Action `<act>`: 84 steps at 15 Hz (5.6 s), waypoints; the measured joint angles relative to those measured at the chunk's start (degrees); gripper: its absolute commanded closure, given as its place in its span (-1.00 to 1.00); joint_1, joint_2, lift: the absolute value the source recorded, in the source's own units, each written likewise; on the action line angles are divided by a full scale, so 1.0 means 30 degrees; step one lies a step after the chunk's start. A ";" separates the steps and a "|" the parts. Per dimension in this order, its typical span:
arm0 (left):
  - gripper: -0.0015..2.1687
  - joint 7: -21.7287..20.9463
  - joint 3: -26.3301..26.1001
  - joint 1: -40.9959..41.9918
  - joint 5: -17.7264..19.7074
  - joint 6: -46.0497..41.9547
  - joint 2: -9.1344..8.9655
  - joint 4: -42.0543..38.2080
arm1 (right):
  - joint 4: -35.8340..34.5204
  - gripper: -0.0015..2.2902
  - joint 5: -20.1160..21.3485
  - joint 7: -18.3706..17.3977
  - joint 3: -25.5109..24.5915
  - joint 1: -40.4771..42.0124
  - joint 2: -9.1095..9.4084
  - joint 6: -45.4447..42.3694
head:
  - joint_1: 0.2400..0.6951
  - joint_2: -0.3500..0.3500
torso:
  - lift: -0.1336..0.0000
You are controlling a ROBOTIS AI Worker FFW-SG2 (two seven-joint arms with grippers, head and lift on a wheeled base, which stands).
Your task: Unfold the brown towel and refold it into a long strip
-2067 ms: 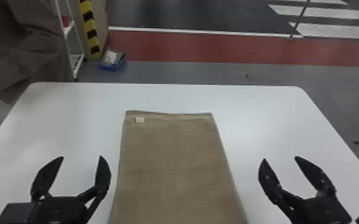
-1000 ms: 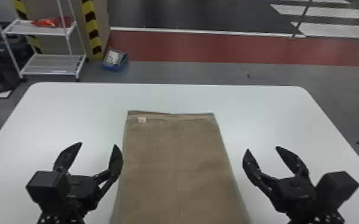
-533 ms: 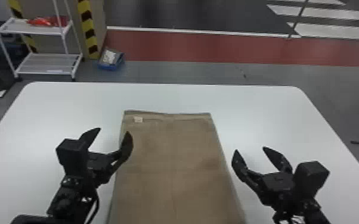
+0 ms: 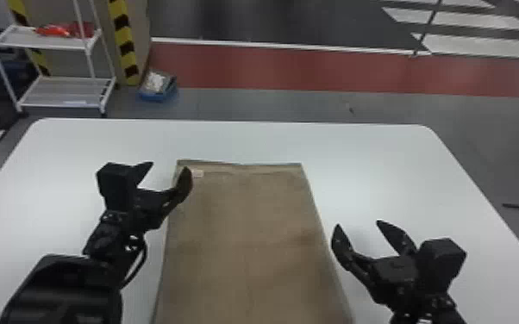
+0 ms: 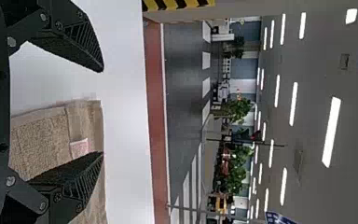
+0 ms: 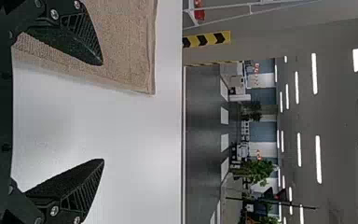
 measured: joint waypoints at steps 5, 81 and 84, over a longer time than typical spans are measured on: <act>-0.69 -0.0792 0.0331 -0.0970 0.0259 0.0790 0.0092 0.1178 | -0.0031 -0.87 0.0120 0.0028 -0.0004 0.0160 0.0051 0.0007 | 1.00 -0.28 | -0.85; -0.55 -0.0412 -0.1073 0.1136 -0.0513 0.6604 -0.0179 -0.4001 | 0.0355 -0.87 -0.1791 0.0226 -0.0734 0.0059 -0.0686 -0.0060 | 1.00 -0.54 | -0.85; -0.55 -0.0365 -0.1150 -0.0272 -0.0569 0.6208 -0.0226 -0.1892 | 0.0345 -0.87 -0.1793 0.0233 -0.0775 0.0122 -0.0686 -0.0087 | 1.00 -0.52 | -0.85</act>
